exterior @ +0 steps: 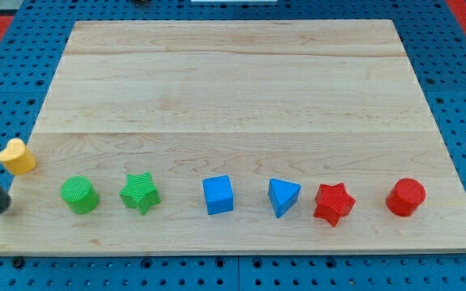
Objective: Move the yellow heart to the top left of the board
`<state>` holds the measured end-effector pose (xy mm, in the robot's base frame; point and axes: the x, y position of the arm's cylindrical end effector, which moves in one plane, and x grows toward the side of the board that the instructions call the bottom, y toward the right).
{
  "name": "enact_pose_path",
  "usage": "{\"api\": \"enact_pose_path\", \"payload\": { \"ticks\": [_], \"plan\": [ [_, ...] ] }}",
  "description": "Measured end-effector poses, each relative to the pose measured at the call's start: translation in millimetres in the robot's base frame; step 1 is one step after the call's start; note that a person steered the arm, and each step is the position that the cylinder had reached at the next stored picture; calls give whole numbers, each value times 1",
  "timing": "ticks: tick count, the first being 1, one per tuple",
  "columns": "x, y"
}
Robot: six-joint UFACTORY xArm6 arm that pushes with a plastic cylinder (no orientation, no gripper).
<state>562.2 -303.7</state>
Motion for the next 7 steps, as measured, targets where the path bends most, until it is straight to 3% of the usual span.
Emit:
{"api": "enact_pose_path", "payload": {
  "ticks": [3, 5, 6, 7],
  "plan": [
    [-169, 12],
    [-147, 30],
    [-172, 80],
    [-229, 141]
  ]
}}
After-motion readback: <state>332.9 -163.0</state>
